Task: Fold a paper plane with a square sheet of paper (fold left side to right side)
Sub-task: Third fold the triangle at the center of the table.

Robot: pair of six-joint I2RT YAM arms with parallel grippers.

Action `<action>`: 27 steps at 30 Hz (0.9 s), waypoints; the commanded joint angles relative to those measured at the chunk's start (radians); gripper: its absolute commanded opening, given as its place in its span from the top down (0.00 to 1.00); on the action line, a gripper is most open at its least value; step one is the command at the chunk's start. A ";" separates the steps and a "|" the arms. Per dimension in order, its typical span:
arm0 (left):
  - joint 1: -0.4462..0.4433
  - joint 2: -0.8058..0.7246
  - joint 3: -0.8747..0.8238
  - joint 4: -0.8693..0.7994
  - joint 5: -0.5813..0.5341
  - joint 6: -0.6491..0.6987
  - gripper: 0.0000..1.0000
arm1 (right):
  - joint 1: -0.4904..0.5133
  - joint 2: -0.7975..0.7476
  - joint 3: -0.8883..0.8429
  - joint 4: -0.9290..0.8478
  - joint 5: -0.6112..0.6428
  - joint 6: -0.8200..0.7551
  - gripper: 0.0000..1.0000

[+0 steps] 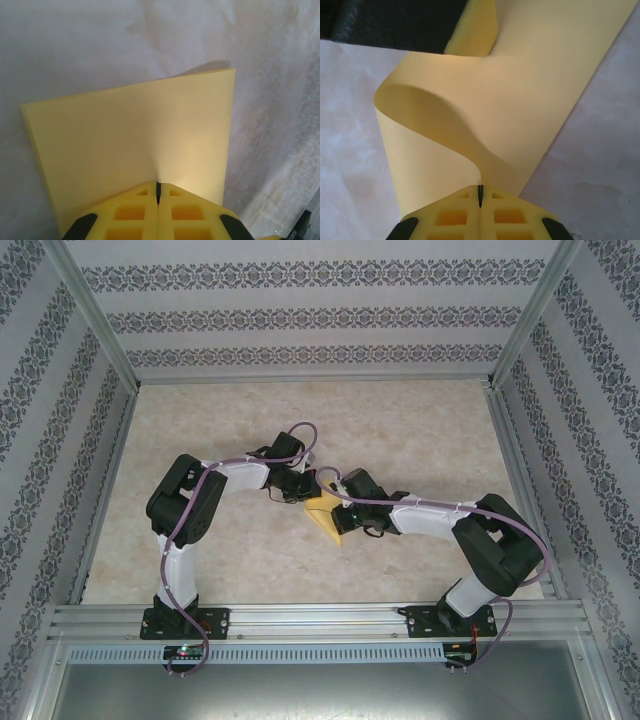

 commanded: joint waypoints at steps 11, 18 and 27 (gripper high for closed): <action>-0.012 0.037 -0.028 -0.054 -0.036 0.024 0.93 | -0.022 0.014 0.023 -0.020 0.029 0.012 1.00; -0.014 0.037 -0.030 -0.053 -0.034 0.022 0.93 | -0.029 0.027 0.031 -0.026 0.035 0.013 1.00; -0.014 0.037 -0.029 -0.051 -0.033 0.021 0.94 | -0.031 0.038 0.039 -0.024 0.028 0.014 1.00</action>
